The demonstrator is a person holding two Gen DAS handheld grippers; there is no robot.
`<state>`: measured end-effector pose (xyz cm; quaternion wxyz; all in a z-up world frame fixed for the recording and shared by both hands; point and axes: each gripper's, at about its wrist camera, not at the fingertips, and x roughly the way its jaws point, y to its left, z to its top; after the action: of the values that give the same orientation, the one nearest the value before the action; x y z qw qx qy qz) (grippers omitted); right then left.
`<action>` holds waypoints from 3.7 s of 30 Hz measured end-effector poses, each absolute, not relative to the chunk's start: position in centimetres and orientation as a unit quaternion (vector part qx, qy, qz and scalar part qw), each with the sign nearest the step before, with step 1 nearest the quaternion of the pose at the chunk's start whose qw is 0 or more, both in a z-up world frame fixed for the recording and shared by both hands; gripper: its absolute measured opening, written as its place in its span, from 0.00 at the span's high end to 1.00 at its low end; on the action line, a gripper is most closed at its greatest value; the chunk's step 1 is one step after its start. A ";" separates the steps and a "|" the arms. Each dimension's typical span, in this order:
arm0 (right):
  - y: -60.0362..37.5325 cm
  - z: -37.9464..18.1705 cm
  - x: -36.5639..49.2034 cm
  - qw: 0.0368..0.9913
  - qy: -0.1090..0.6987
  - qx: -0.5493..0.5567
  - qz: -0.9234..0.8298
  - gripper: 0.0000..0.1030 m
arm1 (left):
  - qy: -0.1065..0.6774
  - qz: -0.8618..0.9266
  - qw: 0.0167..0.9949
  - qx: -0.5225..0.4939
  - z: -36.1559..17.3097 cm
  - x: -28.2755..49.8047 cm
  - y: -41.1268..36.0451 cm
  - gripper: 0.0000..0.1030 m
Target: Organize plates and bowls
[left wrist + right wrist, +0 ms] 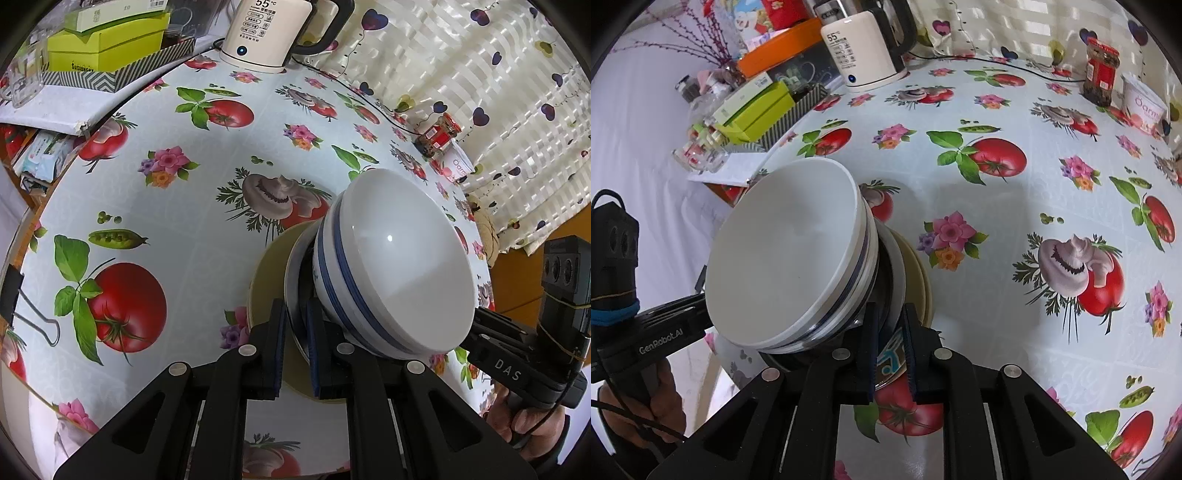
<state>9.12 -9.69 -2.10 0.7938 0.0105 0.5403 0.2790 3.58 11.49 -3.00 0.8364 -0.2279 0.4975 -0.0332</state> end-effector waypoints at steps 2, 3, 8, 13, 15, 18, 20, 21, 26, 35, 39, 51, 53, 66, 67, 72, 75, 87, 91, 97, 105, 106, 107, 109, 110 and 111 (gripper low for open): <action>-9.7 -2.0 9.1 0.795 0.538 0.008 0.281 0.86 | 0.493 -0.036 0.839 -0.228 -2.9 3.5 11.5 0.89; -9.7 -1.9 9.0 0.795 0.537 0.005 0.281 0.85 | 0.491 -0.035 0.841 -0.226 -2.8 3.5 11.5 0.89; -10.0 -1.6 8.4 0.800 0.532 -0.009 0.277 0.78 | 0.485 -0.036 0.844 -0.226 -3.0 3.1 11.6 0.88; -10.8 -1.3 7.5 0.807 0.523 -0.014 0.273 0.66 | 0.480 -0.032 0.848 -0.222 -2.9 2.4 11.5 0.88; -11.1 -0.9 7.1 0.812 0.517 -0.019 0.270 0.64 | 0.475 -0.026 0.852 -0.218 -2.6 2.2 11.5 0.88; -11.5 -0.2 6.5 0.818 0.506 -0.020 0.272 0.61 | 0.472 -0.022 0.854 -0.216 -2.4 2.1 11.5 0.88; -11.7 -0.1 6.3 0.820 0.504 -0.021 0.271 0.61 | 0.468 -0.018 0.857 -0.213 -2.1 1.9 11.6 0.88; -11.7 0.0 6.2 0.820 0.503 -0.021 0.271 0.61 | 0.465 -0.017 0.859 -0.212 -1.9 1.8 11.6 0.88; -12.0 0.6 5.3 0.826 0.493 -0.027 0.273 0.59 | 0.449 -0.007 0.873 -0.190 -0.6 0.7 11.2 0.87; -12.1 2.0 3.4 0.838 0.466 -0.046 0.279 0.51 | 0.412 -0.002 0.902 -0.126 2.0 -1.6 9.1 0.82; -12.2 2.2 2.7 0.840 0.460 -0.050 0.284 0.47 | 0.404 0.004 0.909 -0.102 2.5 -2.3 8.0 0.80; -12.9 2.7 0.4 0.844 0.447 -0.049 0.293 0.46 | 0.394 0.011 0.916 -0.066 3.2 -4.1 5.6 0.75; -13.0 2.7 0.2 0.845 0.446 -0.048 0.292 0.45 | 0.394 0.012 0.917 -0.063 3.2 -4.2 5.4 0.75; -13.1 2.6 -0.1 0.844 0.447 -0.048 0.292 0.45 | 0.398 0.013 0.915 -0.065 2.6 -4.3 5.2 0.75; -13.1 2.6 -0.3 0.844 0.448 -0.049 0.291 0.44 | 0.399 0.012 0.915 -0.066 2.5 -4.3 5.2 0.75; -13.0 2.6 -0.4 0.843 0.449 -0.051 0.291 0.41 | 0.401 0.013 0.913 -0.069 2.2 -4.1 5.5 0.75; -13.0 2.6 -0.4 0.843 0.450 -0.051 0.292 0.41 | 0.401 0.013 0.913 -0.070 2.2 -4.0 5.6 0.75; -12.9 2.5 -0.5 0.842 0.450 -0.052 0.292 0.41 | 0.399 0.012 0.914 -0.075 1.9 -3.9 6.1 0.75; -12.7 2.5 -0.3 0.842 0.450 -0.052 0.291 0.41 | 0.399 0.012 0.914 -0.075 2.0 -3.9 6.1 0.75; -12.7 2.4 -0.4 0.842 0.451 -0.052 0.291 0.41 | 0.401 0.011 0.913 -0.076 1.8 -3.9 6.1 0.75; -12.7 2.4 -0.3 0.842 0.451 -0.052 0.291 0.41 | 0.402 0.011 0.912 -0.078 1.6 -3.8 6.1 0.75; -12.7 2.4 -0.3 0.842 0.452 -0.052 0.290 0.41 | 0.403 0.011 0.912 -0.078 1.6 -3.8 6.1 0.75; -12.7 2.4 -0.4 0.842 0.452 -0.052 0.290 0.41 | 0.403 0.011 0.912 -0.078 1.6 -3.8 6.1 0.75; -12.7 2.3 -0.3 0.842 0.452 -0.052 0.291 0.41 | 0.403 0.014 0.912 -0.075 1.5 -3.8 6.0 0.75; -12.7 2.4 -0.3 0.842 0.452 -0.053 0.291 0.41 | 0.403 0.015 0.912 -0.074 1.5 -3.8 6.0 0.75; -12.7 2.4 -0.3 0.842 0.452 -0.053 0.291 0.41 | 0.404 0.016 0.912 -0.072 1.4 -3.8 6.0 0.75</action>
<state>-0.28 -12.66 2.36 0.8417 -0.0526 0.4519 0.2908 -3.84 6.03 1.43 0.9115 -0.0724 0.4045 0.0158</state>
